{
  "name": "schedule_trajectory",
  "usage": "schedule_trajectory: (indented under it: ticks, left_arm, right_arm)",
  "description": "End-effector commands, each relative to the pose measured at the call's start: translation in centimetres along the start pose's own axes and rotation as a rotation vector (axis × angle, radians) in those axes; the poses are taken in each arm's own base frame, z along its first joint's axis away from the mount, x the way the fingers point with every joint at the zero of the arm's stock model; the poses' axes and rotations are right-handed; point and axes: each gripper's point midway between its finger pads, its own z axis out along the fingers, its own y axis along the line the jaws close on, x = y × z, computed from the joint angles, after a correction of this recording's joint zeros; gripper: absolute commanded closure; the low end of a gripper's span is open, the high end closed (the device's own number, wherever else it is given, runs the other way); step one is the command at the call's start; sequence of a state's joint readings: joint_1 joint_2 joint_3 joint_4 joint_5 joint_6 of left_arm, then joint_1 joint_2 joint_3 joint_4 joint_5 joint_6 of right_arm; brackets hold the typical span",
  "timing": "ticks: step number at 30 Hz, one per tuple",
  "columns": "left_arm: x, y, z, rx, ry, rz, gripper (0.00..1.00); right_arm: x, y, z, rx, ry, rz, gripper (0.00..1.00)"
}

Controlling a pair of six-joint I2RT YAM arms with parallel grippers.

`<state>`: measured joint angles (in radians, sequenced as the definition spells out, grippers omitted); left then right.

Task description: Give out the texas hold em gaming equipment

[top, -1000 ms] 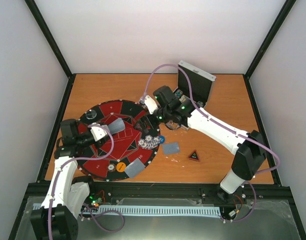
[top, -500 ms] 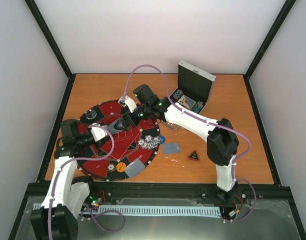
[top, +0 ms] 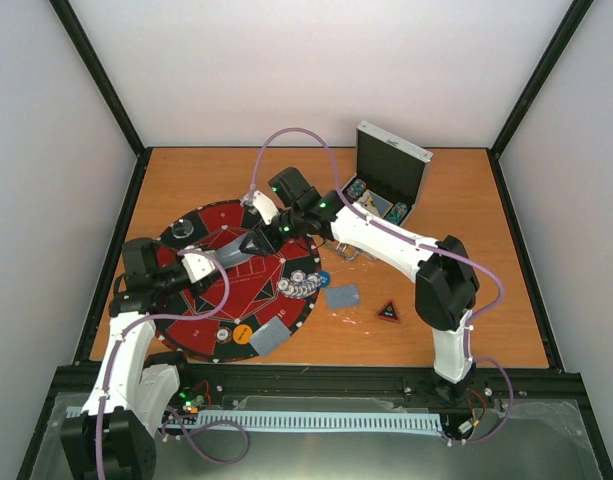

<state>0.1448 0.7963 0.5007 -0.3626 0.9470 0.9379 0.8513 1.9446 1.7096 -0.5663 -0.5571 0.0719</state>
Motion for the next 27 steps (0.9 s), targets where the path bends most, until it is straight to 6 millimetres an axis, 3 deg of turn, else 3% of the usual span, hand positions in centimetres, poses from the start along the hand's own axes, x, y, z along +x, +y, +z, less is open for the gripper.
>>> schedule_trajectory:
  ticks: [1, 8, 14, 22, 27]
  left_arm:
    - [-1.9, 0.5, -0.3, 0.000, -0.059, 0.077, 0.56]
    - [-1.6, 0.5, -0.2, -0.001, -0.049, 0.071, 0.56]
    - [-1.5, 0.5, -0.1, -0.001, -0.048, 0.061, 0.56]
    - [-0.9, 0.1, 0.0, 0.005, -0.041, 0.039, 0.56]
    - [-0.7, 0.0, 0.1, 0.005, -0.035, 0.027, 0.56]
  right_arm:
    - [-1.3, 0.5, -2.0, 0.024, -0.021, -0.028, 0.51]
    - [-1.6, 1.1, -3.0, 0.026, -0.022, -0.037, 0.61]
    - [-1.7, 1.6, -3.8, 0.024, -0.017, -0.047, 0.91]
    - [-1.3, 1.2, -5.8, 0.083, -0.010, -0.052, 0.97]
    - [-2.9, 2.9, -9.6, 0.020, -0.090, -0.060, 0.97]
